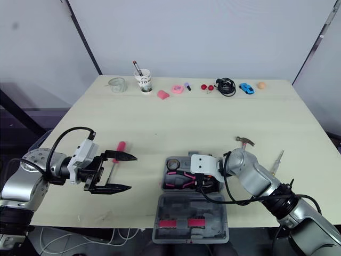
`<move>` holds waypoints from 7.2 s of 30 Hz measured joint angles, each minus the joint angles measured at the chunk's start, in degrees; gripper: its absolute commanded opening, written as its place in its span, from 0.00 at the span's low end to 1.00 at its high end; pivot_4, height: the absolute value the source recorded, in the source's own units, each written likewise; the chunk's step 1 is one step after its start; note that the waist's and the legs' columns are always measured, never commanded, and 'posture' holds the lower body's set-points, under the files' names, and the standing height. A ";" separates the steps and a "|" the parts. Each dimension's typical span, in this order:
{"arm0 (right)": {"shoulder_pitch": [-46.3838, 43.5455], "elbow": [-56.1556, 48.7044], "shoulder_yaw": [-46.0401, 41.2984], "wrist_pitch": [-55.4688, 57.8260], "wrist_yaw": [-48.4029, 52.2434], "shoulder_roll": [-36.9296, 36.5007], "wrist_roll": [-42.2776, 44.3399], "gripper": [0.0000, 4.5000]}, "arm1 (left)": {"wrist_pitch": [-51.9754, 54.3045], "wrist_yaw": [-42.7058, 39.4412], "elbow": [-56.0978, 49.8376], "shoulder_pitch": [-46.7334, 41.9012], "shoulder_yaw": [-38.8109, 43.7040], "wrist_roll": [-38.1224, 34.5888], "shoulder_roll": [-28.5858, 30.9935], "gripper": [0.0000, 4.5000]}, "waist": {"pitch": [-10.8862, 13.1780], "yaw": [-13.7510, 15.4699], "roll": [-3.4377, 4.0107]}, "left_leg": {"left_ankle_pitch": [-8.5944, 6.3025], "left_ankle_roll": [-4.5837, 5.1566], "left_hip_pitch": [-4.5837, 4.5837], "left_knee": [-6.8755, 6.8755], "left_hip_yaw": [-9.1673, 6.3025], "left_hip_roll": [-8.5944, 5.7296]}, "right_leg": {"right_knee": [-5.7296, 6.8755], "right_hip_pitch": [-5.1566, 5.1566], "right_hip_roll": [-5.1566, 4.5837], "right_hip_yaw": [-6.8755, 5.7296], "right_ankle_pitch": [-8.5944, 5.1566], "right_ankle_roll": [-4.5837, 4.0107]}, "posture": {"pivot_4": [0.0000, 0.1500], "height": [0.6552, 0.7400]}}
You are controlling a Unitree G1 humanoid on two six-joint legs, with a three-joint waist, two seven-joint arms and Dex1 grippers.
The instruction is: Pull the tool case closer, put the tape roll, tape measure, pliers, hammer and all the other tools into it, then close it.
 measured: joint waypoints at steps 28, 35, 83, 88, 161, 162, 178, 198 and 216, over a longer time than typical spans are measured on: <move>6.31 18.77 -10.51 -17.13 -4.44 10.86 6.34 0.01 | -1.34 1.55 0.01 -0.12 -0.76 1.00 -2.09 1.00 | -0.03 -0.10 -0.02 | 0.00 0.00 0.05 0.00 0.00 0.00 | 0.01 0.03 0.01 0.01 0.05 0.08 | 1.00 1.00; 5.00 21.57 -8.65 -17.39 -3.98 11.65 4.42 0.01 | -1.34 1.60 0.01 0.37 -0.74 1.00 -2.09 1.00 | -0.34 -0.17 -0.22 | 0.00 0.00 0.26 0.00 0.01 0.00 | 0.09 0.14 0.01 0.02 -0.03 -0.05 | 1.00 1.00; 58.36 -4.54 -52.64 -31.36 -20.42 11.61 24.96 0.99 | -5.06 29.10 2.68 31.66 19.70 1.08 -16.39 1.00 | -0.71 -0.06 0.07 | -0.02 -0.02 0.20 -0.16 -0.09 0.08 | -0.08 0.03 -0.21 0.09 -0.14 -0.24 | 1.00 1.00; 63.09 -4.63 -56.60 -32.93 -21.35 13.74 27.52 0.99 | -7.20 29.58 5.42 32.27 20.33 1.15 -16.61 1.00 | -0.72 -0.06 0.06 | -0.03 -0.04 0.24 -0.14 -0.09 0.15 | -0.08 0.00 -0.52 0.07 -0.14 -0.23 | 1.00 1.00; 26.21 6.80 -19.98 -21.57 -0.57 -5.26 7.98 0.00 | -4.62 11.29 18.75 -4.30 -17.49 22.33 -14.28 0.03 | -0.54 0.32 0.14 | -0.01 0.00 0.05 -0.01 -0.04 -0.05 | -0.10 0.11 -0.10 -0.14 -0.01 0.00 | 1.00 1.00; 26.21 6.89 -19.97 -21.62 -0.59 -5.19 7.90 0.00 | -4.64 11.30 18.78 -4.38 -17.54 22.35 -14.36 0.03 | -0.54 0.32 0.14 | -0.01 0.00 0.05 -0.02 -0.04 -0.05 | -0.10 0.11 -0.09 -0.14 -0.01 0.00 | 1.00 1.00; 25.96 8.54 -19.76 -23.31 -0.74 -4.45 6.76 0.00 | -4.36 11.05 21.20 -7.46 -19.41 23.90 -17.80 0.03 | -0.56 0.37 0.14 | -0.01 0.00 0.07 0.02 -0.06 -0.06 | -0.04 0.13 -0.09 -0.13 0.00 0.01 | 1.00 1.00; 25.39 10.12 -19.99 -24.31 -0.59 -3.68 6.44 0.00 | -2.38 10.08 21.12 -8.27 -20.31 24.73 -19.02 0.03 | -0.63 0.41 0.12 | -0.01 0.00 0.12 0.07 -0.05 -0.07 | 0.02 0.15 -0.09 -0.10 0.00 0.02 | 1.00 1.00; 20.73 16.07 -20.60 -24.88 -2.69 -0.34 5.92 0.00 | -3.08 11.52 25.45 -12.36 -19.88 26.18 -19.57 0.03 | -0.64 0.12 0.11 | 0.00 0.01 0.14 0.11 -0.08 -0.07 | 0.18 0.13 0.03 0.03 0.01 0.01 | 1.00 1.00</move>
